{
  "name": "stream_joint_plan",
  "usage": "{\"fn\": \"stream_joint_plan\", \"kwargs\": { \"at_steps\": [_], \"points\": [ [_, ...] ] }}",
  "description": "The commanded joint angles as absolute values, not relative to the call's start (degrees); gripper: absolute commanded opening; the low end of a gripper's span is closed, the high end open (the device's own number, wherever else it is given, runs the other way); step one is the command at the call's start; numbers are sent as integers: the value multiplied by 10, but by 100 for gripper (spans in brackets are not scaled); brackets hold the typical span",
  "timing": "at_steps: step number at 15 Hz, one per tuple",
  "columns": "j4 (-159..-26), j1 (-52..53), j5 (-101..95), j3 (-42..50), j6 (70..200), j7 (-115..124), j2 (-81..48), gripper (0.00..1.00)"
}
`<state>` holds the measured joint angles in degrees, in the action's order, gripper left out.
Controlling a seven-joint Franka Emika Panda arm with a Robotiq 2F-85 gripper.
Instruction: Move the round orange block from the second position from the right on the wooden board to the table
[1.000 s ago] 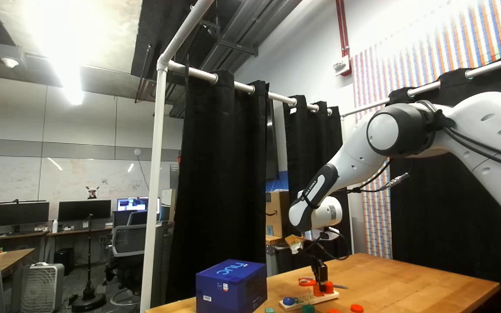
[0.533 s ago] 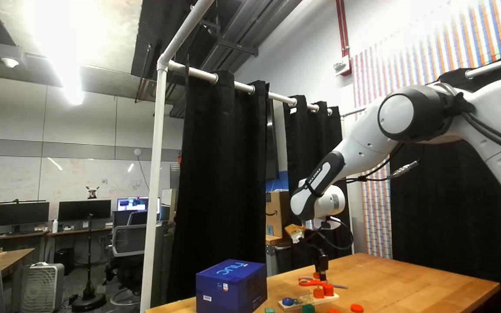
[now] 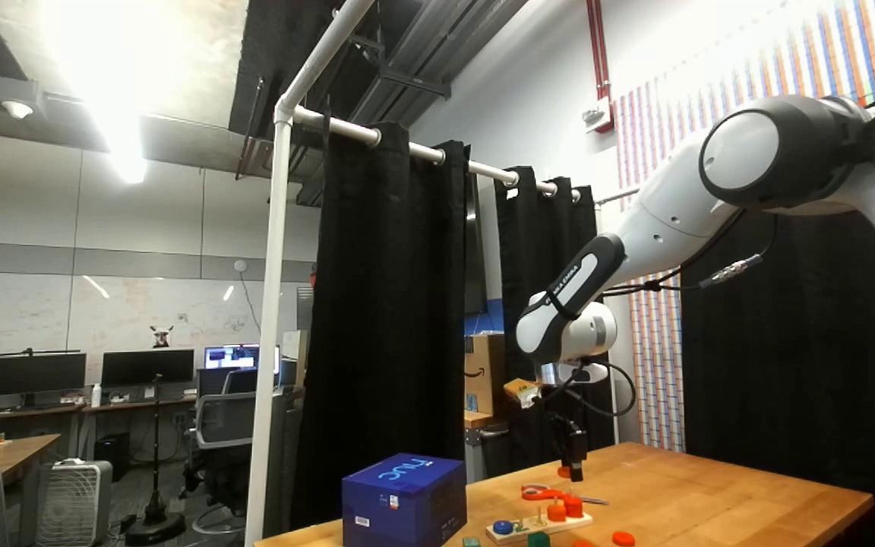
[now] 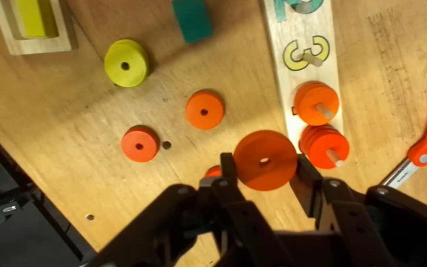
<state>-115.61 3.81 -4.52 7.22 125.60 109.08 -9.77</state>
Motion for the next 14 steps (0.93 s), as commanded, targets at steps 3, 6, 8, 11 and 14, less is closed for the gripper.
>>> {"fn": "stream_joint_plan", "kwargs": {
  "at_steps": [3,6,8,11,14],
  "points": [
    [-1280,18,-36,54,1277,1077,-11,19],
    [-1326,9,-24,52,1305,1068,-3,18],
    [-1353,2,-16,52,1336,1060,-3,19],
    [-1383,-7,-3,54,1375,1046,-9,19],
    [-1408,-17,9,57,1402,1033,-10,19]
  ]
}}
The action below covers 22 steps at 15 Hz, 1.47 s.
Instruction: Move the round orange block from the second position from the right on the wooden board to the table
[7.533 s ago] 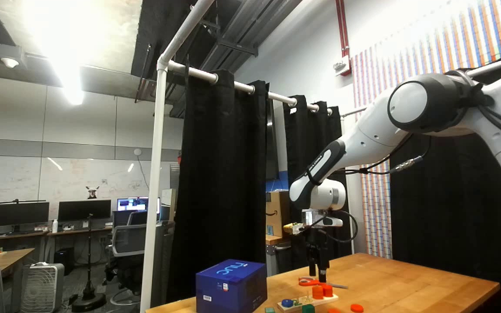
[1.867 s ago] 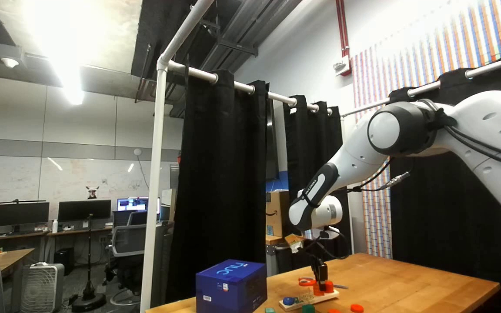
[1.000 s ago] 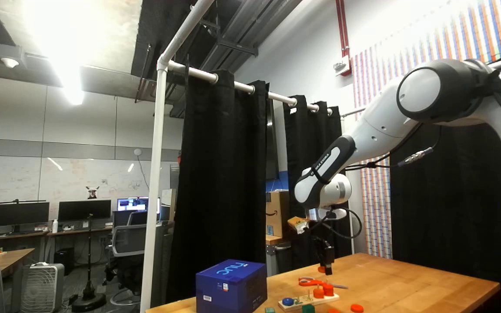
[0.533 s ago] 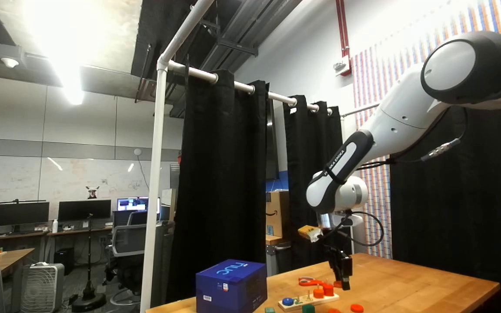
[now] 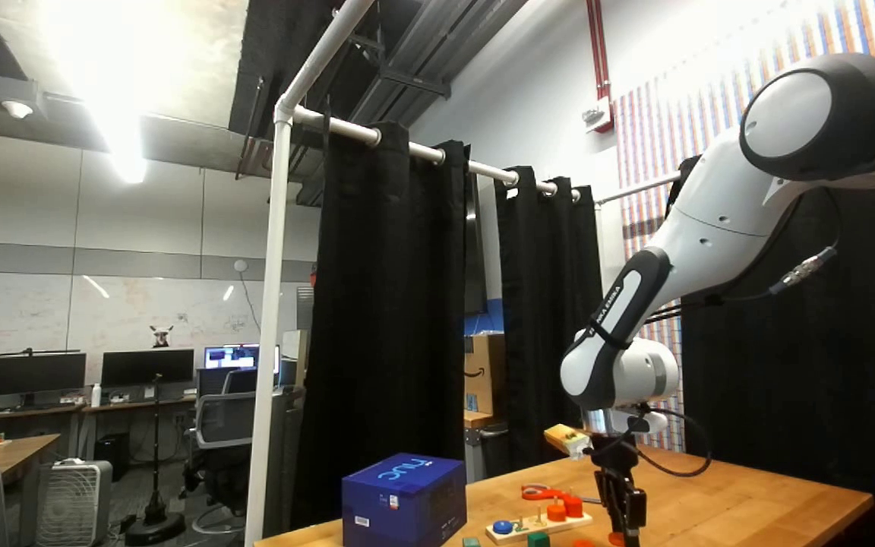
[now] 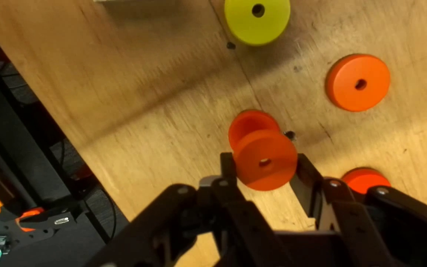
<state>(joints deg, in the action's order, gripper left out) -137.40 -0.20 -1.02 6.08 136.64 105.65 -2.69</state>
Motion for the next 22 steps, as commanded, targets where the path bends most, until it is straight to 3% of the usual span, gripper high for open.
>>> {"fn": "stream_joint_plan", "kwargs": {
  "at_steps": [1,14,15,16,17,21,22],
  "points": [
    [-1414,-21,13,59,1409,1027,-11,19],
    [-1434,-54,53,69,1448,965,-32,19],
    [-1435,-55,56,69,1451,961,-33,29],
    [-1436,-56,61,69,1454,957,-34,67],
    [-1437,-56,66,69,1456,953,-33,67],
    [-1440,-56,77,68,1450,938,-27,97],
    [-1441,-55,76,68,1443,933,-20,100]
  ]
}}
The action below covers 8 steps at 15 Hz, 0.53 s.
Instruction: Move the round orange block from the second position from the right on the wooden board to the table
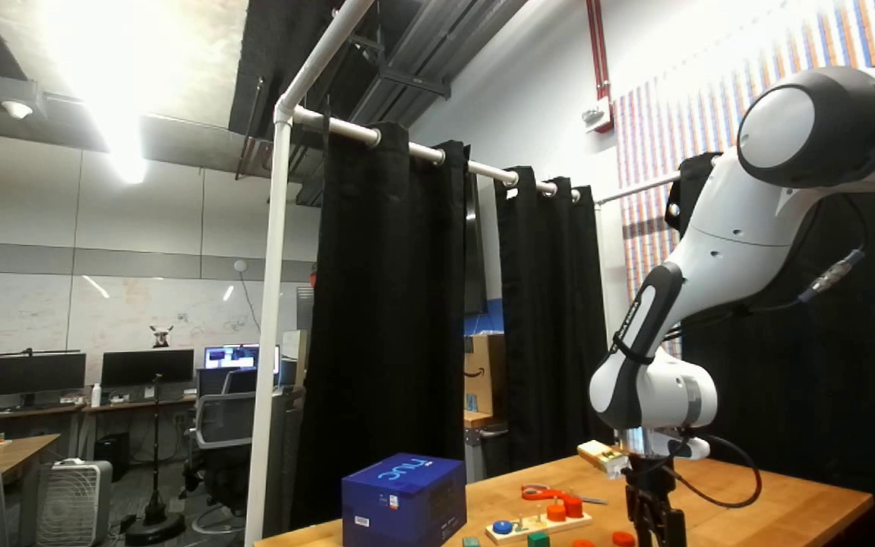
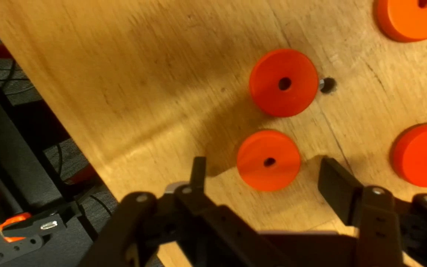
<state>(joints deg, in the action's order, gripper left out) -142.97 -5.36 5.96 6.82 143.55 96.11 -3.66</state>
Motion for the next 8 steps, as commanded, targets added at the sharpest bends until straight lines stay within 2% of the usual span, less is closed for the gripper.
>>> {"fn": "stream_joint_plan", "kwargs": {
  "at_steps": [1,8],
  "points": [
    [-1442,-55,67,69,1431,928,-8,100],
    [-1463,-47,-10,42,1304,848,168,100]
  ]
}}
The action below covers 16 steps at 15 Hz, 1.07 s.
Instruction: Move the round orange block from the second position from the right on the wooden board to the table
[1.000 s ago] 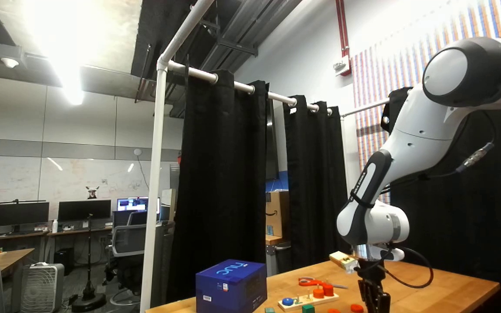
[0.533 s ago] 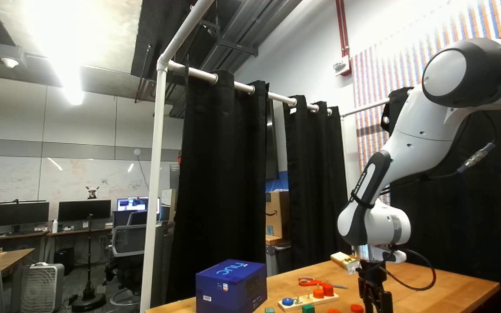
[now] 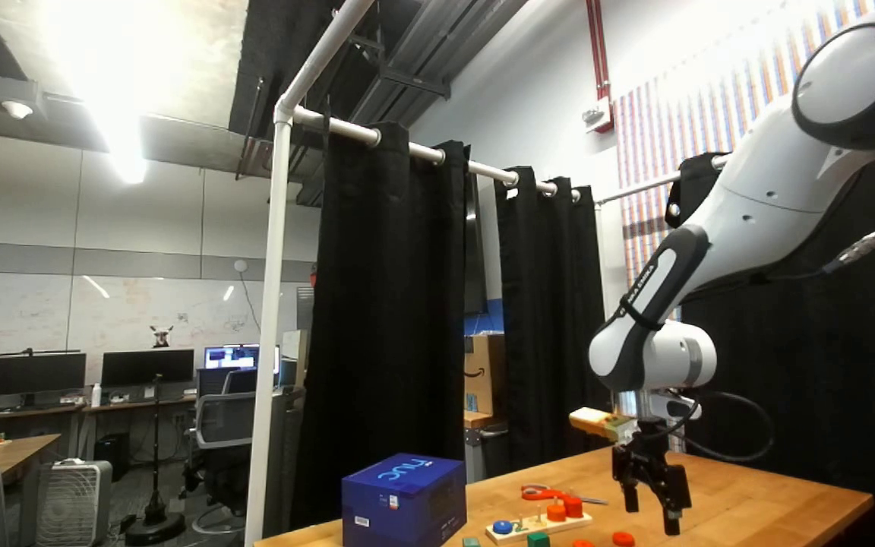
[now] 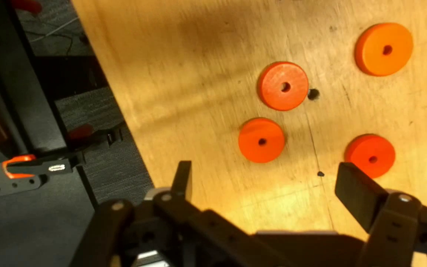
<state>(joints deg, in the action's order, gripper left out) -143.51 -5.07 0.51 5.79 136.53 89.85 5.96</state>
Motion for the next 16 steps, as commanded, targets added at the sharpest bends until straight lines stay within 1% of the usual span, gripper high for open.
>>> {"fn": "stream_joint_plan", "kwargs": {
  "at_steps": [1,5,8,12,16],
  "points": [
    [-1461,-45,-5,33,1273,826,196,100],
    [-1448,-32,11,2,1164,733,289,100],
    [-1430,-19,17,-18,1095,666,332,100],
    [-1406,-2,13,-44,1026,578,364,100],
    [-1387,16,10,-69,988,489,377,100]
  ]
}}
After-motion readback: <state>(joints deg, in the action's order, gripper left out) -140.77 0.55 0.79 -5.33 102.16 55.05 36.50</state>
